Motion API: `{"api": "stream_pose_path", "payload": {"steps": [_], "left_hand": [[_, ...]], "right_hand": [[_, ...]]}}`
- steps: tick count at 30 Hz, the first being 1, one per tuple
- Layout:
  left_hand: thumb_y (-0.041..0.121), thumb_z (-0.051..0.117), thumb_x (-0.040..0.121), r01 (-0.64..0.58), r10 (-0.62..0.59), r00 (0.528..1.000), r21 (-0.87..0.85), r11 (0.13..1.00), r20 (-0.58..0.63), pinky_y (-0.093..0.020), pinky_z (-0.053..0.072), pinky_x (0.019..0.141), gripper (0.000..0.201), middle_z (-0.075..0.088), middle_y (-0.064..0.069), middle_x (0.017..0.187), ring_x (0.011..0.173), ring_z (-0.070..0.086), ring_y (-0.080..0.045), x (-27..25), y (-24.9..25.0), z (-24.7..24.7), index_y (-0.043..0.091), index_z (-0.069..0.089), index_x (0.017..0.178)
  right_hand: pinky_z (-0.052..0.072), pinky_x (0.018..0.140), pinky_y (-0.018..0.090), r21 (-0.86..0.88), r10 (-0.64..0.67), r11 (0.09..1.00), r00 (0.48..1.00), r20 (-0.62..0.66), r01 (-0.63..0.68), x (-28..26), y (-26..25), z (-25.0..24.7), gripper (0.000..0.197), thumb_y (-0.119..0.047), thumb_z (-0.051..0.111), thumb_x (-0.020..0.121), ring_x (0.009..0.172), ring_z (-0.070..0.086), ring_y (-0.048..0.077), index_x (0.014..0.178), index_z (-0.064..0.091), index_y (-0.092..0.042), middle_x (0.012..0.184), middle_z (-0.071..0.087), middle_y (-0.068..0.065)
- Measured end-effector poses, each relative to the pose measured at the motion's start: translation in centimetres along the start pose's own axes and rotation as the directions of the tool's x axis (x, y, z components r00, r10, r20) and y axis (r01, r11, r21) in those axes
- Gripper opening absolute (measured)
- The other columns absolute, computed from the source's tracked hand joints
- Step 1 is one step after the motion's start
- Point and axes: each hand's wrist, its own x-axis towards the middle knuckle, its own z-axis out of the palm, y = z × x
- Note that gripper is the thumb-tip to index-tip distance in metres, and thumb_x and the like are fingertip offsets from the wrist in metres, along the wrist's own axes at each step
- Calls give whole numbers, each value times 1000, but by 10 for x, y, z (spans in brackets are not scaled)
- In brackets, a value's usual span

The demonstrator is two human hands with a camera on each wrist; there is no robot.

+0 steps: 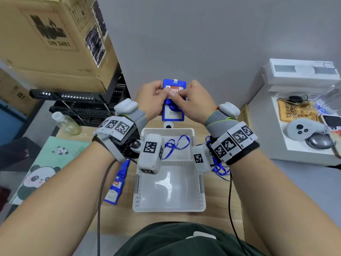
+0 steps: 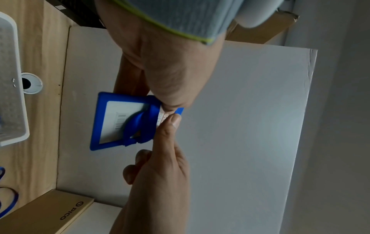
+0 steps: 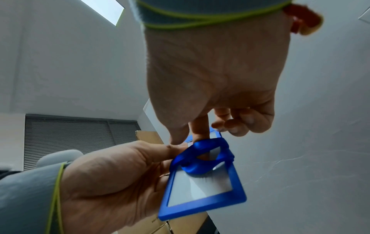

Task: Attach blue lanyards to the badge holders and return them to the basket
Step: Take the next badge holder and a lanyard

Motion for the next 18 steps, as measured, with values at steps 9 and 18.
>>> {"api": "stream_pose_path", "payload": {"steps": [9, 18], "left_hand": [[24, 51, 97, 9, -9, 1000, -29, 1000, -2, -52, 59, 69, 17, 71, -13, 95, 86, 71, -31, -1, 7, 4, 14, 64, 103], [27, 56, 93, 10, -10, 1000, -6, 1000, 17, -53, 58, 75, 13, 73, -13, 86, 84, 70, -32, 2, 14, 5, 16, 63, 92]], "right_hand": [[34, 61, 25, 14, -49, 999, 998, -25, 49, -3, 1, -5, 35, -52, 54, 92, 83, 44, 14, 82, 59, -20, 87, 42, -1], [33, 60, 32, -42, -25, 999, 999, 34, 26, -3, 5, -6, 50, -53, 48, 95, 66, 42, 17, 61, 55, -17, 67, 40, -2]]}}
